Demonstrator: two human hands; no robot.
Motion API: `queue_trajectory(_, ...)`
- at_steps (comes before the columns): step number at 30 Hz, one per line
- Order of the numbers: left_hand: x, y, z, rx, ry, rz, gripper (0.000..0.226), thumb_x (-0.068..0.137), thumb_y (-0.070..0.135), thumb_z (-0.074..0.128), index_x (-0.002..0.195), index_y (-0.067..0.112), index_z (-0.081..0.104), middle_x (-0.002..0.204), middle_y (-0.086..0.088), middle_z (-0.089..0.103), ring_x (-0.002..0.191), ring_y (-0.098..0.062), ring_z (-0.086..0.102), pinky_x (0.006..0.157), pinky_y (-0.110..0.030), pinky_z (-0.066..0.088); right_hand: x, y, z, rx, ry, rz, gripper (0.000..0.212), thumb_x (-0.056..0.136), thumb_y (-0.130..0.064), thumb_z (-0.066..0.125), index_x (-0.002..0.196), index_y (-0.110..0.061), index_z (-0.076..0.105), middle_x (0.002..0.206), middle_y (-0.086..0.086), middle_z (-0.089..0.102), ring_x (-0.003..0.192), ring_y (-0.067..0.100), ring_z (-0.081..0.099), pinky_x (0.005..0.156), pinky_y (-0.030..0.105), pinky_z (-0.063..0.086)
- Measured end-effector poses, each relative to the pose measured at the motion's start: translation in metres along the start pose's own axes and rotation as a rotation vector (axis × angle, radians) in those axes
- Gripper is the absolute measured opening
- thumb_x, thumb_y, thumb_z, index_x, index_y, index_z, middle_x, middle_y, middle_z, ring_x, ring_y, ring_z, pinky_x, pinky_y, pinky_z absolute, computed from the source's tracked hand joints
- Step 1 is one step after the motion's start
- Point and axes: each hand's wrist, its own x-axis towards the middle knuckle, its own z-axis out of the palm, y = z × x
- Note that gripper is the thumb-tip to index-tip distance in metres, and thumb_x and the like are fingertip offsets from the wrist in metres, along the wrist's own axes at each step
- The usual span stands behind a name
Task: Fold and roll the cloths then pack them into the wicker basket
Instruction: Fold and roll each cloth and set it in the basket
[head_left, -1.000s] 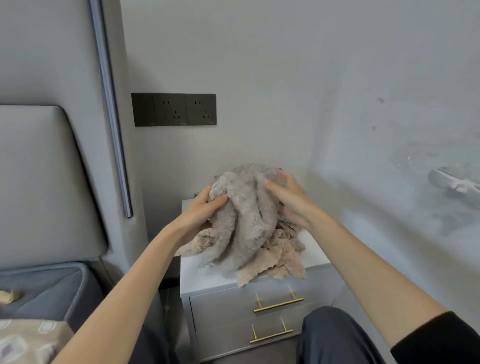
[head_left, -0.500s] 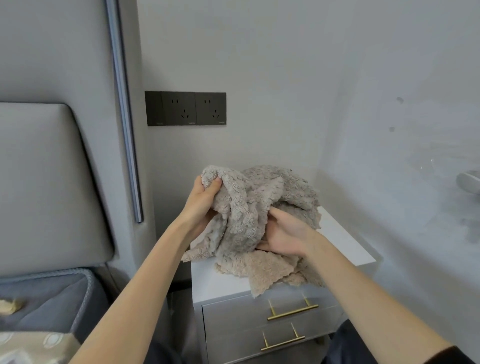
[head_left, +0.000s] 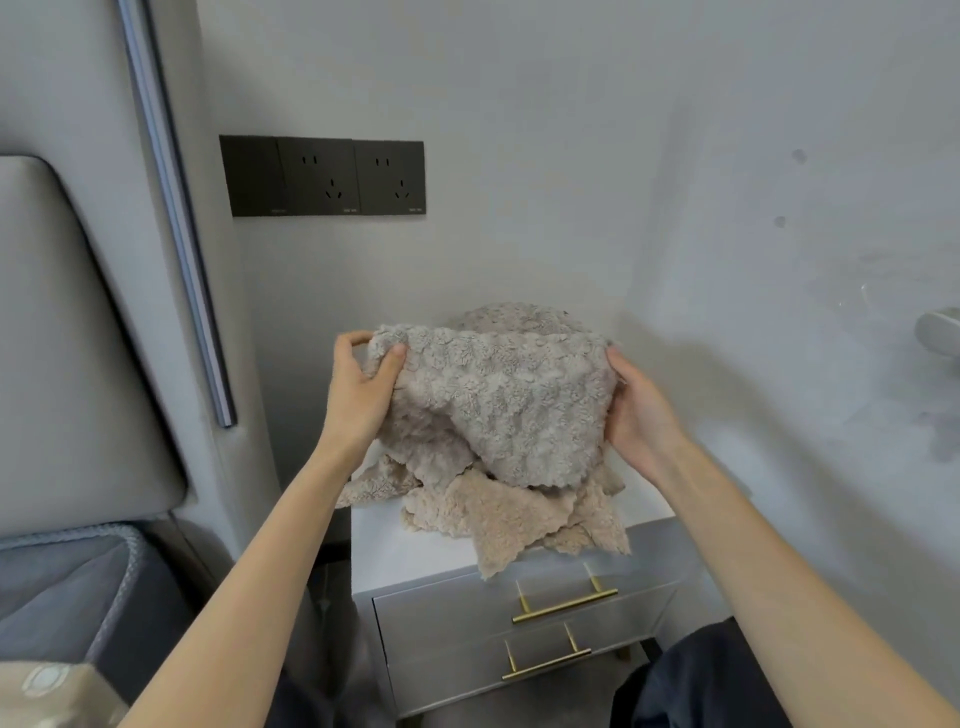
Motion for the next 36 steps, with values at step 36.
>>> queue_trajectory(36, -0.023, -0.005, -0.030, 0.260, 0.073, 0.312, 0.025, 0.082, 0.008, 0.071, 0.097, 0.028, 0.072, 0.096, 0.014, 0.068, 0.087, 0.006, 0.063, 0.075, -0.005, 0.047, -0.017, 0.006, -0.052, -0.581, 0.330, -0.506, 0.020, 0.071, -0.018, 0.083, 0.083, -0.032, 0.073, 0.080, -0.003, 0.070, 0.079, 0.005, 0.063, 0.074, 0.021, 0.049)
